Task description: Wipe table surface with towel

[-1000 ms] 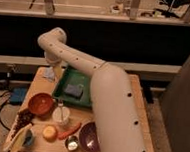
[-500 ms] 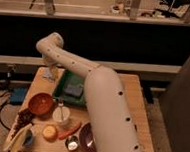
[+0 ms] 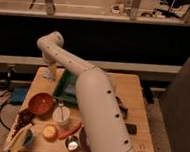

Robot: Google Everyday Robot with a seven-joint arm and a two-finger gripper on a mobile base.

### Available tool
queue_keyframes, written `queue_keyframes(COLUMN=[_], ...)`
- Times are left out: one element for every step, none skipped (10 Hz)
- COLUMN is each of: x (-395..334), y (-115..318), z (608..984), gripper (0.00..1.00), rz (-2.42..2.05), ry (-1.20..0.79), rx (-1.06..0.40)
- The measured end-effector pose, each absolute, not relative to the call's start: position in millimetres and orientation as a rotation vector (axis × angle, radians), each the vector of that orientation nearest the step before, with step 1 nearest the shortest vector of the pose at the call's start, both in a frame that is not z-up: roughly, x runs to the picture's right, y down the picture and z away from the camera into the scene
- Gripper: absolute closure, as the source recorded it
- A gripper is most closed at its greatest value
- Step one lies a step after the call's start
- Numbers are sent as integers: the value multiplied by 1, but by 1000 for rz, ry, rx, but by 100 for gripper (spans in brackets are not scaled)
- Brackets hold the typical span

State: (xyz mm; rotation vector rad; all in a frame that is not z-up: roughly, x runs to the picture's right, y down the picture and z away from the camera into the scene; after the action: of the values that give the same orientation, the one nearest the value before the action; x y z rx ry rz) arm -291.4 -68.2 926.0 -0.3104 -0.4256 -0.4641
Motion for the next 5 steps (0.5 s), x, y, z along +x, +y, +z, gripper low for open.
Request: queue_keyframes(x=[-287,-283,-280,-279,-279], y=[-70,-70,-66,-65,-62], z=[932,936,941,944,945], gripper=[20,20,20,20,20], rz=[-443,-414,-371,-334,-296], ry=[-448,-475,-508,-517,-519], rx=[-311,-305,-307,-308,-301])
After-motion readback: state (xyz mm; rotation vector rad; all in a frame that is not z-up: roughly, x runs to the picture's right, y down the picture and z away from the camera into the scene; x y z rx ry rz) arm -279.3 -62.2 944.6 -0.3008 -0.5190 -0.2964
